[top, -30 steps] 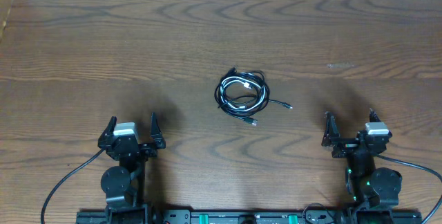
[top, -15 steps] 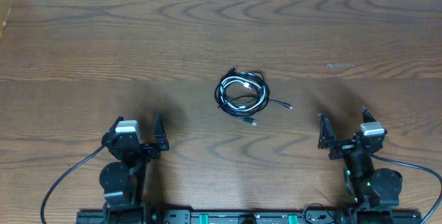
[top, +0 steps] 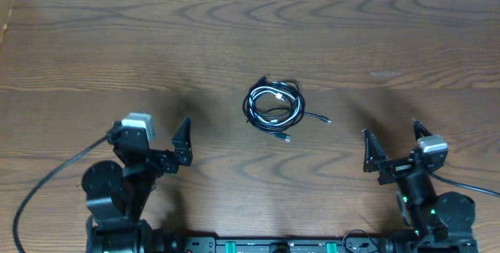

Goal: Untangle cables
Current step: 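Move the left gripper forward to the cable bundle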

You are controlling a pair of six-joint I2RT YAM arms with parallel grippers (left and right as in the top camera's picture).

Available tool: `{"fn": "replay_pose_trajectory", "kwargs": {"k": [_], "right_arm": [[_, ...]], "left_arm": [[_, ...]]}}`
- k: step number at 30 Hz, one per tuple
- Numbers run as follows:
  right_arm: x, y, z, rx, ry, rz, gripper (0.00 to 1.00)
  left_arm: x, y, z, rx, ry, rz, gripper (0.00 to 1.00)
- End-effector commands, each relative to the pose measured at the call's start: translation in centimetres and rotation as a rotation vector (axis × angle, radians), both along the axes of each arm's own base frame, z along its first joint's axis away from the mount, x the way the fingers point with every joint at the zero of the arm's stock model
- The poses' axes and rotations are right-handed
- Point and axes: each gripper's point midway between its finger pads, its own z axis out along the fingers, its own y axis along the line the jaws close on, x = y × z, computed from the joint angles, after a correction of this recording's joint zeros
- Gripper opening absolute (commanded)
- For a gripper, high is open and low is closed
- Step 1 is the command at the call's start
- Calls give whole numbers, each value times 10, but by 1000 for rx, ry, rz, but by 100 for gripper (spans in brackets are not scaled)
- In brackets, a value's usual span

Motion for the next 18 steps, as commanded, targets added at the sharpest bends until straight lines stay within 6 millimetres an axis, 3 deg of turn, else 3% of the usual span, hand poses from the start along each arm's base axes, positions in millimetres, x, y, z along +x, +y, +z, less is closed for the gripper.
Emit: {"fn": "replay_pose_trajectory", "kwargs": {"k": [1,18], "right_arm": [[-1,8,14,15,20,43,99],[46,19,24,12,250,102,99]], "left_arm": [[2,-5,16,-18,23,-25,98],[25,-11,19,-63,221,-71,98]]}}
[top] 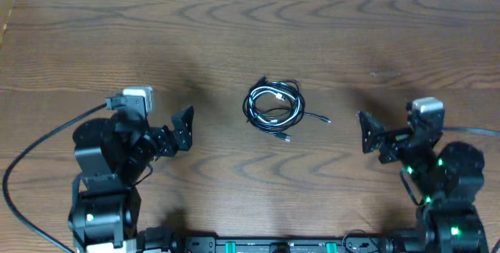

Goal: Untangle cables
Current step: 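Move the left gripper forward to the cable bundle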

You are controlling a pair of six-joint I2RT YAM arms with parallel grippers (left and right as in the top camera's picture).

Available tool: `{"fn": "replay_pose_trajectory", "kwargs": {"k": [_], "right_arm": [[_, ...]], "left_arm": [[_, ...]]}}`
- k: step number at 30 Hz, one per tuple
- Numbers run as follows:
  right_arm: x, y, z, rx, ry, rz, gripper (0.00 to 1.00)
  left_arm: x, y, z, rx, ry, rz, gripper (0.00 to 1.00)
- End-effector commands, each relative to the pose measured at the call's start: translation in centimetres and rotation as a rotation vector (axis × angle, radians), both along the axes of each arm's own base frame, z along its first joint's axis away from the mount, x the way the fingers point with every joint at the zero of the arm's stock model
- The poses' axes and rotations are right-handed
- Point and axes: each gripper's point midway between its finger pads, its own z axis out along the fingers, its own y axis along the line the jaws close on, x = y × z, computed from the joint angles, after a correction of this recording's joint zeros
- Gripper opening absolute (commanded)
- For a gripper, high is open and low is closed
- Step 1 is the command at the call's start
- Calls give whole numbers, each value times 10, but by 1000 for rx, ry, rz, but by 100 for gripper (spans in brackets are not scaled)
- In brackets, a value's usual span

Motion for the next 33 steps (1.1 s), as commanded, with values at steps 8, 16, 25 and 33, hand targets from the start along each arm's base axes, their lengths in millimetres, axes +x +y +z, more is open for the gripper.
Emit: {"fn": "replay_pose_trajectory", "kwargs": {"k": [8,16,25,33], "right_arm": [[26,12,22,-3,109,74,99],[40,13,34,0,209,76,99],[64,12,43,-25,321,144,99],[86,3,26,-20,369,120,99]], "left_arm": [[17,-2,22,-11,99,-28,98],[36,-14,26,-16,202,-76,98],[56,-72,18,2,271,-256,98],[61,-92,-15,-40,406,-286,98]]}}
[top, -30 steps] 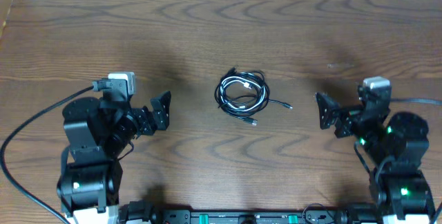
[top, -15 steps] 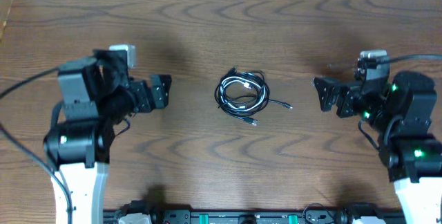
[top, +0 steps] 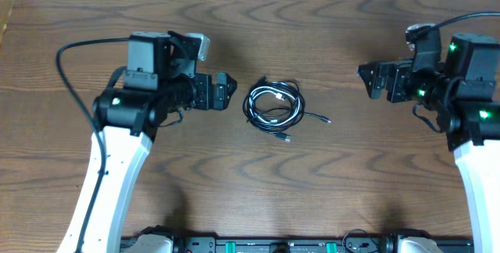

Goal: Untangle cables
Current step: 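Move the left gripper forward to the cable bundle, then grasp black cables from the bundle with the left gripper and lift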

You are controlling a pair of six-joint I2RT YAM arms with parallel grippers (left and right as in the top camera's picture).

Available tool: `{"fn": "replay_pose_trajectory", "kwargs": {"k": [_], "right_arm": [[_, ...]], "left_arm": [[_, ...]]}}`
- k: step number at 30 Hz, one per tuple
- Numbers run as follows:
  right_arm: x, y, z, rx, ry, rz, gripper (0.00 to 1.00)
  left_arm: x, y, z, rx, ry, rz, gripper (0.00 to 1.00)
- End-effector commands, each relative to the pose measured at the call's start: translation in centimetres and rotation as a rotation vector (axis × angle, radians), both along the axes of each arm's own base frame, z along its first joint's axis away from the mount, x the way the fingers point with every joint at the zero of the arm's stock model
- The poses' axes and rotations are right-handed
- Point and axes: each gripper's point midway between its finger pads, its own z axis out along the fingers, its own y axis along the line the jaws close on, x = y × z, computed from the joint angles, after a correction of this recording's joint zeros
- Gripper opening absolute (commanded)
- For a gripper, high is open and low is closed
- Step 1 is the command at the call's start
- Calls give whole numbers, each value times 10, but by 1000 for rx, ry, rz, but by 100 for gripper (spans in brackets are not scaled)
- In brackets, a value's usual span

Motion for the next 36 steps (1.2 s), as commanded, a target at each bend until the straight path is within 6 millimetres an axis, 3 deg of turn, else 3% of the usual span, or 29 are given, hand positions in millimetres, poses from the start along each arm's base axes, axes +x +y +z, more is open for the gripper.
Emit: {"fn": "replay_pose_trajectory", "kwargs": {"k": [1,8,15,19,22,28,36], "right_arm": [[5,1,3,-4,-11,23,99],[3,11,4,37,-5,62,99],[4,11,3,37,-2,62,90],[3,11,2,37,3,62,86],[2,11,0,38,11,61,86],[0,10,-1,37,21,60,84],[-2,10,-4,38,35,59,82]], "left_arm": [[0,-6,-5,-41,65,13,98],[11,-13,-23,-62,129,45,98],[21,-21,-75,108,221,112,95],[32,-32,-109,154,265,136,82],[39,-36,-127,167,285,147,81],[42,-45,-153,188,321,127,79],[43,-47,-182,211,371,122,61]]}}
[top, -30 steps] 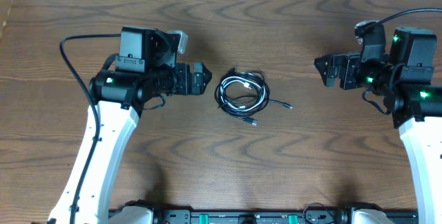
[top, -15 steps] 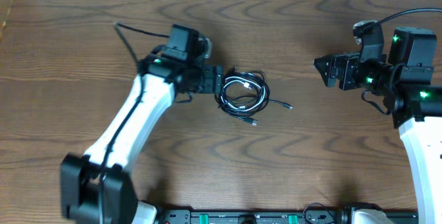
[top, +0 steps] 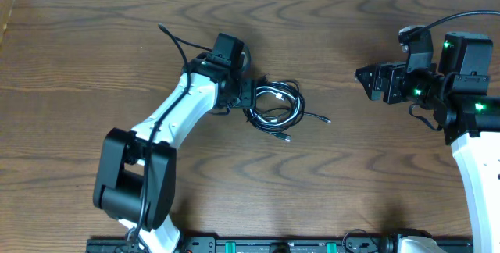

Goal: Untangle cables
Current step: 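Grasp black cables from the bundle with the left gripper and lift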

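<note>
A coiled bundle of black and white cables (top: 276, 105) lies on the wooden table (top: 250, 175) near its middle, with loose plug ends (top: 324, 119) trailing to the right and front. My left gripper (top: 248, 100) has reached down to the bundle's left edge; its fingers are hidden under the wrist, so their state does not show. My right gripper (top: 366, 80) hovers well to the right of the bundle, apart from it, with its jaws looking spread and nothing between them.
Both arm bases sit along the front edge (top: 258, 245). The left arm's own cable (top: 176, 42) loops over the table behind its wrist. The table's back edge runs along the top.
My left arm has stretched to the right and down, bringing its gripper from just left of the bundle onto the bundle's left edge. The right gripper stayed almost where it was. The cables have not shifted.
Both arms first sat folded low near the front edge with open grippers, the bundle untouched in the middle. They then rose a little, later stood extended on either side of the bundle. Now the left gripper is at the bundle's left edge.
</note>
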You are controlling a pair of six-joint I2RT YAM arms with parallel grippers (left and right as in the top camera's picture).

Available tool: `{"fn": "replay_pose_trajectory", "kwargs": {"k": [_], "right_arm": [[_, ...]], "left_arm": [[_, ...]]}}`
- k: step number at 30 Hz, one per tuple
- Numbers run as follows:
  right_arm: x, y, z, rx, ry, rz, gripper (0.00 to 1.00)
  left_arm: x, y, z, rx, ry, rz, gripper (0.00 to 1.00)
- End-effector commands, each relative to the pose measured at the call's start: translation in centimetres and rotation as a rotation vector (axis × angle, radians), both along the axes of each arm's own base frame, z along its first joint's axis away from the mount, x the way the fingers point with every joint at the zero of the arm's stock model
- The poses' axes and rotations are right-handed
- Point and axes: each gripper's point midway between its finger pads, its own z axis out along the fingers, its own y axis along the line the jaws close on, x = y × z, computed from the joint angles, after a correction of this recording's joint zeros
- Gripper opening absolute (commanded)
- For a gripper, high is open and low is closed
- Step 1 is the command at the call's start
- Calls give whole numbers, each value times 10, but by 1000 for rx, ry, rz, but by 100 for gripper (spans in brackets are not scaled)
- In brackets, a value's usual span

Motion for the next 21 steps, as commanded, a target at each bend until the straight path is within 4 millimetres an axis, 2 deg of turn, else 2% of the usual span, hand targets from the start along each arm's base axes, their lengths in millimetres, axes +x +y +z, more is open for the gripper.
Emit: {"fn": "replay_pose_trajectory", "kwargs": {"k": [1,10,16,21], "right_arm": [[2,2,7,2,-17,15,82],[2,1,7,2,-18,15,82],[2,2,7,2,-18,16,82],[2,2,7,2,-18,16,82]], "left_arm": [[6,-1,-8,16,3,1,60],[8,-6,-30,22,21,-9,53],[4,-9,-52,38,64,-16,45],[0,-10,-62,48,89,-22,34]]}}
